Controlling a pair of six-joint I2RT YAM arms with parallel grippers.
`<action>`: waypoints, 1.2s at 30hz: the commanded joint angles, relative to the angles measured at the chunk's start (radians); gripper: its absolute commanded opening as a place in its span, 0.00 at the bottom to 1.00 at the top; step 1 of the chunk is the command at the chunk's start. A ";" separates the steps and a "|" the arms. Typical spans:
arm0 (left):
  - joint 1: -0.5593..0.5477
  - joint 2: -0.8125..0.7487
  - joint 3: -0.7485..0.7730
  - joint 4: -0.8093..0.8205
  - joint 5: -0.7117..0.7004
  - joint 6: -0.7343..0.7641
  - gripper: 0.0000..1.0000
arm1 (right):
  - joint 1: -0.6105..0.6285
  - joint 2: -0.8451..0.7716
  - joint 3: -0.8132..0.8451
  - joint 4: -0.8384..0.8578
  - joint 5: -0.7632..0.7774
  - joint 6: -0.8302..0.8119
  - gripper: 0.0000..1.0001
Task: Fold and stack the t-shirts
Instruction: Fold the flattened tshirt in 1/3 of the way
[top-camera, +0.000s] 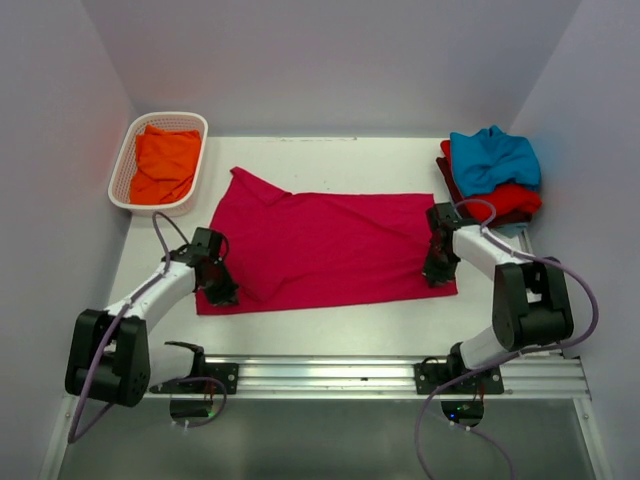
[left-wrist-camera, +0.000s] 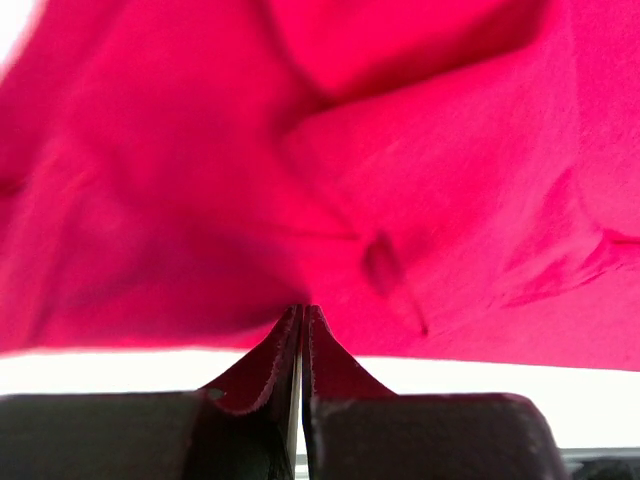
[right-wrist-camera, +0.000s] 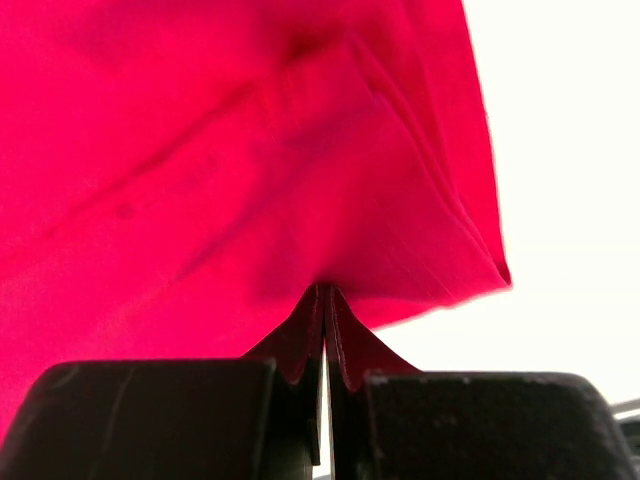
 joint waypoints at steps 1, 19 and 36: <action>0.003 -0.098 0.071 -0.106 -0.086 0.008 0.05 | -0.001 -0.124 0.003 -0.039 -0.048 -0.042 0.00; 0.004 -0.234 0.058 0.389 -0.124 0.082 0.73 | 0.673 0.116 0.426 0.173 -0.228 -0.228 0.52; 0.145 -0.357 -0.020 0.348 -0.184 0.085 0.91 | 0.940 0.529 0.878 0.015 -0.167 -0.254 0.52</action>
